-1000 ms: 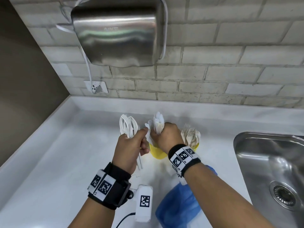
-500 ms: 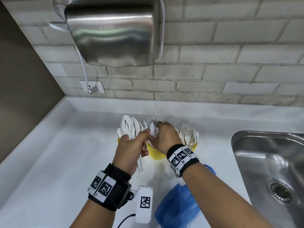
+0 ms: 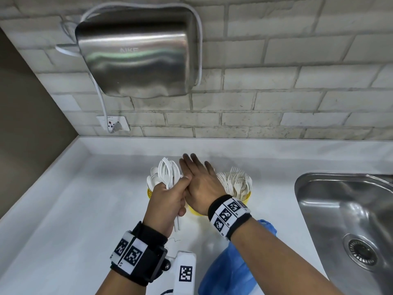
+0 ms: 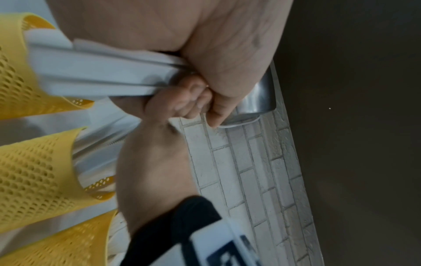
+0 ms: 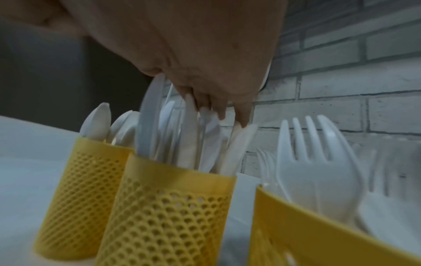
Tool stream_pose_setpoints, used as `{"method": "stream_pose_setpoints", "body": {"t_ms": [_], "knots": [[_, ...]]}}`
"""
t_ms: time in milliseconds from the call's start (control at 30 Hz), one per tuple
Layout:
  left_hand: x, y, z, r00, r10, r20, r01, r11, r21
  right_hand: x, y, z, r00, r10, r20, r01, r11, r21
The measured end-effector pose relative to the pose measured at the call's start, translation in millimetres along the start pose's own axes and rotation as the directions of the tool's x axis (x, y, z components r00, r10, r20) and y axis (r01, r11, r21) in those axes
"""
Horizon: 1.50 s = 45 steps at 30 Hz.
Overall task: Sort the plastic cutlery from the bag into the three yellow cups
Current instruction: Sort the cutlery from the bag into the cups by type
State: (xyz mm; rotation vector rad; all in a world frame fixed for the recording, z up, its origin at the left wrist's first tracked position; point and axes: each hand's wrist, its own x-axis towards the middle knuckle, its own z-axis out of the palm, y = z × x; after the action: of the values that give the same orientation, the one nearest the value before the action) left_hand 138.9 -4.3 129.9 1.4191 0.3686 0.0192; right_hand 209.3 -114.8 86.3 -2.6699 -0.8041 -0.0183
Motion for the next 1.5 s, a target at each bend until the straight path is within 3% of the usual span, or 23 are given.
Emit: {"method": "stream_pose_setpoints", "body": {"t_ms": [200, 300, 367, 467, 633, 733, 833, 900, 1000, 1100, 1167, 1267, 1300, 1400, 1500], "knots": [[0.7, 4.5, -2.4, 1.0, 0.005, -0.001, -0.005, 1.0, 0.004, 0.0, 0.9, 0.4, 0.998, 0.018, 0.065, -0.013, 0.998, -0.068], [1.4, 7.3, -5.4, 1.0, 0.016, -0.006, -0.016, 1.0, 0.02, -3.5, 0.9, -10.7, 1.0, -0.004, -0.016, 0.004, 1.0, -0.022], [1.9, 8.9, -7.0, 0.999, 0.031, -0.016, -0.03, 0.999, 0.036, -5.5, 2.7, -12.4, 0.996, -0.085, -0.041, 0.083, 0.996, -0.037], [2.6, 9.8, -8.0, 0.999, 0.042, -0.025, -0.041, 0.998, 0.042, -7.8, 2.1, -5.8, 0.983, -0.179, 0.034, 0.181, 0.978, -0.102], [1.5, 11.7, -9.6, 0.999, 0.038, -0.009, -0.037, 0.997, 0.075, -8.9, 1.5, -2.6, 0.982, -0.169, 0.09, 0.182, 0.969, -0.165], [2.8, 12.4, -15.2, 0.999, 0.041, -0.021, -0.039, 0.994, 0.102, -8.4, 1.2, -14.6, 0.992, -0.126, 0.018, 0.126, 0.992, -0.02], [4.0, 12.7, -18.9, 0.999, 0.048, -0.016, -0.045, 0.99, 0.137, -10.9, 2.0, -30.0, 0.977, -0.011, -0.213, 0.065, 0.967, 0.246], [2.9, 14.0, -18.9, 0.998, 0.07, -0.005, -0.068, 0.982, 0.174, -15.7, -2.7, -42.2, 0.954, 0.092, -0.285, 0.06, 0.873, 0.484], [0.0, 14.4, -11.8, 0.994, 0.104, 0.039, -0.11, 0.955, 0.274, -24.1, -16.4, -62.0, 0.967, 0.131, -0.221, 0.067, 0.703, 0.708], [-4.8, 14.9, -2.2, 0.979, 0.19, 0.076, -0.204, 0.889, 0.41, -28.8, -26.0, -70.6, 0.983, 0.094, -0.157, 0.042, 0.722, 0.69], [-5.4, 13.1, 1.6, 0.949, 0.282, 0.139, -0.313, 0.809, 0.497, -30.5, -27.9, -70.5, 0.98, 0.08, -0.182, 0.057, 0.766, 0.64], [-3.8, 9.3, 5.8, 0.92, 0.343, 0.188, -0.377, 0.651, 0.659, -32.4, -26.0, -71.0, 0.979, 0.095, -0.18, 0.038, 0.784, 0.62], [-2.7, 8.4, 7.5, 0.91, 0.373, 0.182, -0.385, 0.595, 0.706, -33.2, -23.6, -71.4, 0.981, 0.103, -0.162, 0.024, 0.77, 0.637], [-4.5, 10.0, 12.0, 0.916, 0.372, 0.151, -0.355, 0.574, 0.738, -38.4, -16.7, -73.2, 0.988, 0.075, -0.137, 0.044, 0.709, 0.704], [-5.0, 8.9, 14.0, 0.885, 0.412, 0.216, -0.41, 0.474, 0.779, -43.0, -17.0, -75.0, 0.984, 0.097, -0.147, 0.053, 0.633, 0.773]]}}
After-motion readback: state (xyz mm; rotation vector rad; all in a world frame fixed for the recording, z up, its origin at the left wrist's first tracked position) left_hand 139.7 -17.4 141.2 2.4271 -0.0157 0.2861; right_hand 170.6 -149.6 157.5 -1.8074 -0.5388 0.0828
